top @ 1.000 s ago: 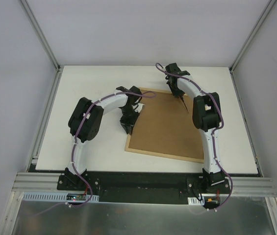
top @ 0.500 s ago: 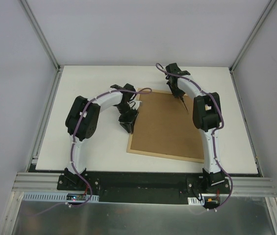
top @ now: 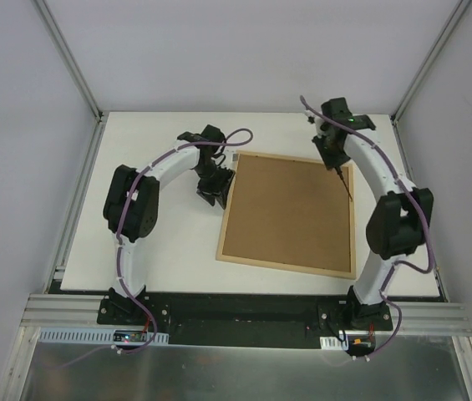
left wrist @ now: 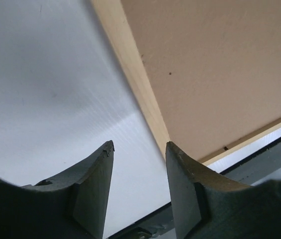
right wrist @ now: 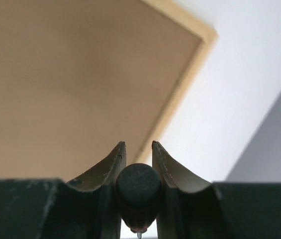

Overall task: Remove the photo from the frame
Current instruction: Adjust the photo frame at the center of the board, then place the screwdriver at the center of the board, then move the photo frame to the center of the board.

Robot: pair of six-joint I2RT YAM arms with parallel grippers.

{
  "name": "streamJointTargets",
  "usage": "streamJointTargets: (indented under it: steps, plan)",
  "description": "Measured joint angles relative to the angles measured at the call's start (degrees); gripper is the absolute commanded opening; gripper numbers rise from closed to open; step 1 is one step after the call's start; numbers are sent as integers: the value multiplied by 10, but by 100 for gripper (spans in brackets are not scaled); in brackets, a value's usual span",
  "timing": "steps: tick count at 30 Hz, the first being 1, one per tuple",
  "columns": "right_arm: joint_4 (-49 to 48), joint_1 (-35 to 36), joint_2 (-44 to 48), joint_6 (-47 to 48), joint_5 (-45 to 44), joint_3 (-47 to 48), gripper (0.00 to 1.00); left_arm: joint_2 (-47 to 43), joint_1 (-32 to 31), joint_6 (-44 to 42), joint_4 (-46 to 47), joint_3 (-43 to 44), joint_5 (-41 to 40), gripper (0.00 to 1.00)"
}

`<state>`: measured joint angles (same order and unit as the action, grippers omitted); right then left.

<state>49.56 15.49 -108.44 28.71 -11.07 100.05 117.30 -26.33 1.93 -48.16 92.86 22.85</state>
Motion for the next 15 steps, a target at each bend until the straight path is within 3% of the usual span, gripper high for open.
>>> streamJointTargets:
  steps: [5, 10, 15]
  plan:
    - [24, -107, 88, 28, -12, -124, 0, 6, -26, 0, 5, 39, -31, 52]
    - [5, -188, 79, 45, -37, -259, 1, 28, -62, 0, 14, 58, -72, 52]
    - [-18, -205, 51, 50, -47, -291, 4, 64, -76, -1, 15, 62, -97, 52]
